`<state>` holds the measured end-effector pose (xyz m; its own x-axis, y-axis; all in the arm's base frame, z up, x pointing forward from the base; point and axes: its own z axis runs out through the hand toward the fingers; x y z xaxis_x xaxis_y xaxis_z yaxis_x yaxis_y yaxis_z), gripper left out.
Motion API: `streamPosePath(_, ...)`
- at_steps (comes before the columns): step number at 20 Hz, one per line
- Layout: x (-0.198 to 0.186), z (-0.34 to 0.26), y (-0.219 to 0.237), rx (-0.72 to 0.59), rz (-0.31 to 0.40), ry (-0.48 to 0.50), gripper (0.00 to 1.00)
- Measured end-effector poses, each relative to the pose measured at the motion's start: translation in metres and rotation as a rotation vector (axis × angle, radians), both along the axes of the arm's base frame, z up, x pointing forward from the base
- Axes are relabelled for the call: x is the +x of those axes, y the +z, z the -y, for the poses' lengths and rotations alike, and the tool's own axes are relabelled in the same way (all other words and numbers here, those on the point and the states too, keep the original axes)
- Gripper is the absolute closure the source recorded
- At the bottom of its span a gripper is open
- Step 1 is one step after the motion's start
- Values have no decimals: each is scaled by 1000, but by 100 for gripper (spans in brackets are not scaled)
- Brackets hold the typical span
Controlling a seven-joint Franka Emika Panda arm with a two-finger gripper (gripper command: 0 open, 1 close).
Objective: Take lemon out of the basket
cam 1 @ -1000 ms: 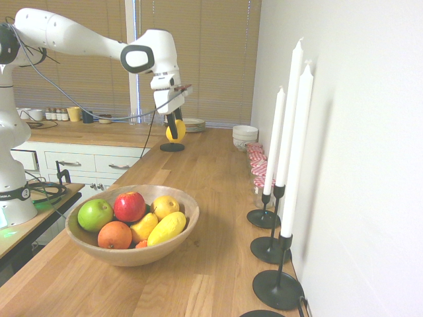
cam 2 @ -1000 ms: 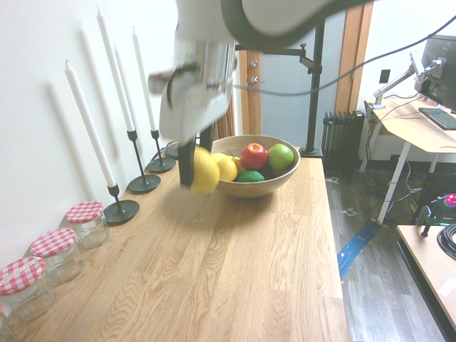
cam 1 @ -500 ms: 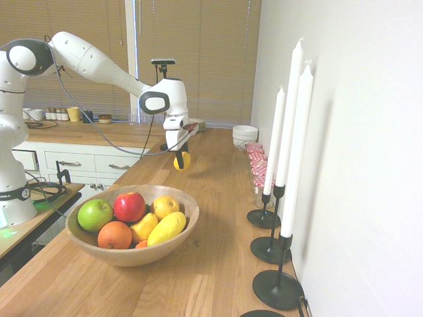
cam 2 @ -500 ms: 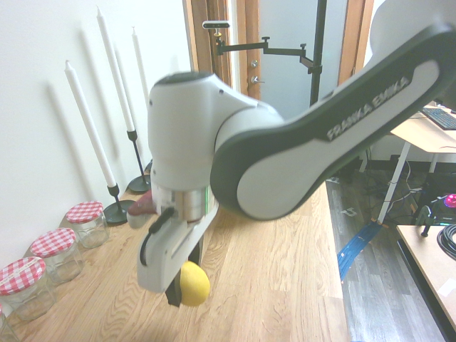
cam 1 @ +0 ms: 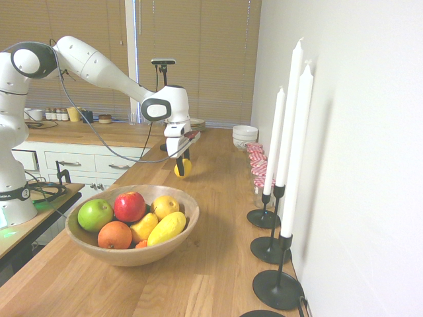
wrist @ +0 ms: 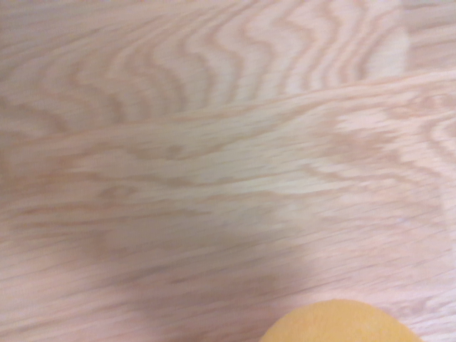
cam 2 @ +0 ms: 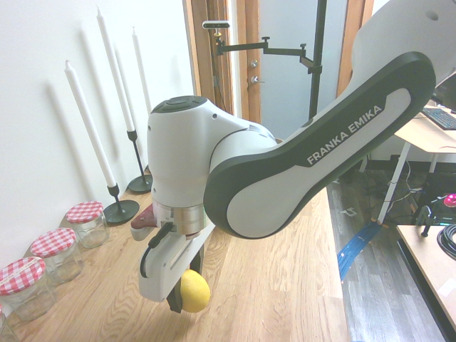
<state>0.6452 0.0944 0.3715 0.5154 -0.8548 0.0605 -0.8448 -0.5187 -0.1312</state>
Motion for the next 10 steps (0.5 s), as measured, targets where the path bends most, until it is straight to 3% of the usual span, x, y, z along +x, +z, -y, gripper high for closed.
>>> streamPosePath(10,8,12,2,-1,-6,-16,0)
